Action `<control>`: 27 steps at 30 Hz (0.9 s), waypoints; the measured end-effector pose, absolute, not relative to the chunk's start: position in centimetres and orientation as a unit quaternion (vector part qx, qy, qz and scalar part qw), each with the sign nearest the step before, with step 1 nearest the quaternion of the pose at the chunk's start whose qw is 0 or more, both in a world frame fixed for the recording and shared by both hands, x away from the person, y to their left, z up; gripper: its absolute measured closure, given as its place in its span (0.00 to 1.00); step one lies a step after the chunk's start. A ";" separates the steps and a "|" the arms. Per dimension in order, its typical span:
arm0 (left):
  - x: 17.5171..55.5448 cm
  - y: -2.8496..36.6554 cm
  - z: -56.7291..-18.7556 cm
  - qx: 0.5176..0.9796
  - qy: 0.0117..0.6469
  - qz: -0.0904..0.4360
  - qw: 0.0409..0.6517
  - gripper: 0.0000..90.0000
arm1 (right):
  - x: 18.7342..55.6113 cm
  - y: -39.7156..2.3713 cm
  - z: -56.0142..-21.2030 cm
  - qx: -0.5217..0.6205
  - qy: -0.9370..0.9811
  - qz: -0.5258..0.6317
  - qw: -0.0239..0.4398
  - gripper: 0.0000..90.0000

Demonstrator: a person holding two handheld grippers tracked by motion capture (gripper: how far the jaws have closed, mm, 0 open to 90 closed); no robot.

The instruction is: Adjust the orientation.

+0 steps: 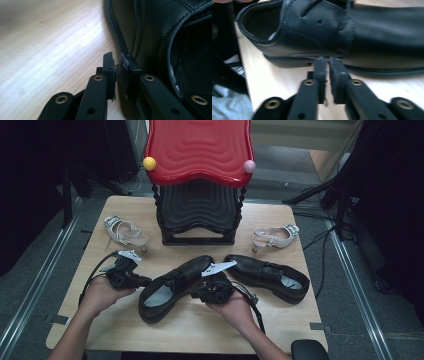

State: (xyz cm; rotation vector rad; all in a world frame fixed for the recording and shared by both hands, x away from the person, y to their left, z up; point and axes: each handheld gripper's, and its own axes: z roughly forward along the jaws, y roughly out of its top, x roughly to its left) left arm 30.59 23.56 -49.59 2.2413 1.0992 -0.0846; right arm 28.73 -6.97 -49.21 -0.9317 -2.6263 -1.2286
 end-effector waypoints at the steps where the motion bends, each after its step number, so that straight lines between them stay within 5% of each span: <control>1: 30.6 23.4 -49.6 0.850 0.416 -0.036 0.321 0.92 | 29.0 -6.5 -49.4 -0.307 -0.865 -0.392 0.056 1.00; 7: 30.5 22.6 -49.9 0.856 0.413 -0.030 0.310 1.00 | 29.6 -6.0 -50.3 -0.316 -0.858 -0.399 0.071 1.00; 27: 30.1 20.6 -50.4 0.864 0.397 -0.052 0.305 1.00 | 29.8 -7.4 -50.2 -0.339 -0.852 -0.397 0.036 1.00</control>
